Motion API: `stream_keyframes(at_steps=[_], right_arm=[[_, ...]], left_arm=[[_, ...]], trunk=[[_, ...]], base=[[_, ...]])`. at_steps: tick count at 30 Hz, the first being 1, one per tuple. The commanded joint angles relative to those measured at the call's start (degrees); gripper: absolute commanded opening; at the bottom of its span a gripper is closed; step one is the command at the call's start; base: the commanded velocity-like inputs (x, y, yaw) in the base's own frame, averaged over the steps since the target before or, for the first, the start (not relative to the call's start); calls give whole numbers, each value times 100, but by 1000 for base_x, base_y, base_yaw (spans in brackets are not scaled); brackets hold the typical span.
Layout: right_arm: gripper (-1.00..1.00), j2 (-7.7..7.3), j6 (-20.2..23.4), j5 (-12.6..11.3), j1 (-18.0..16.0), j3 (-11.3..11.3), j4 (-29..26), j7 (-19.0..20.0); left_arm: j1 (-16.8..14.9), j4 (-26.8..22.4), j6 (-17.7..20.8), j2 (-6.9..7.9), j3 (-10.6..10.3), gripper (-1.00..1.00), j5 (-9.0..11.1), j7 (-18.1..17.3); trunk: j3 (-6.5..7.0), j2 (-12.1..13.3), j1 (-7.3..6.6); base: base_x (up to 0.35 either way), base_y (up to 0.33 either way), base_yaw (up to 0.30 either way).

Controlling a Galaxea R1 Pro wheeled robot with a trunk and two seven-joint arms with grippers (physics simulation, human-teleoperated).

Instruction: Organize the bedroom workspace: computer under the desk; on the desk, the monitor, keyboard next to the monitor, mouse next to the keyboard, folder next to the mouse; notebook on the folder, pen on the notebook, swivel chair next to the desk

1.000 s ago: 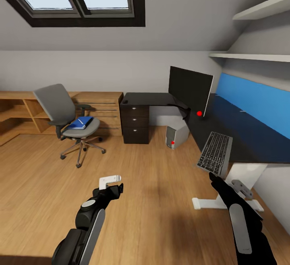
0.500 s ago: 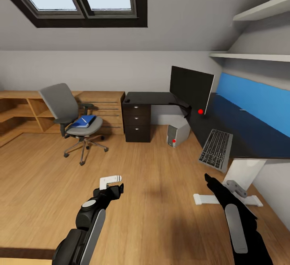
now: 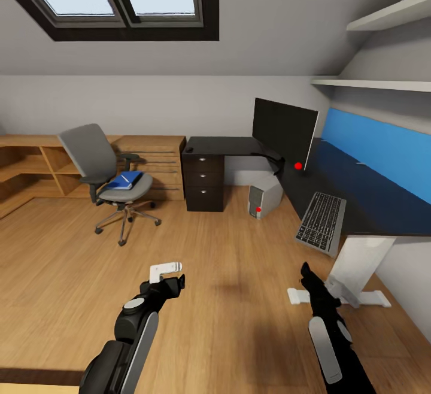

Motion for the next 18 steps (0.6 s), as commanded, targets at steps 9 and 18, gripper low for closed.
stream_keyframes(at_steps=[9, 18], right_arm=[[100, 21, -1214, -2162, -15, -18, 341, 7], [100, -362, -1266, -4151, -15, 11, 210, 34]], left_arm=[[-4, -6, 18, 0, -9, 100, 59, 52], [-4, -6, 18, 4, -106, 100, 64, 56]], trunk=[[-5, -3, 0], [-5, -3, 0]], base=[[0, 0, 0], [0, 0, 0]])
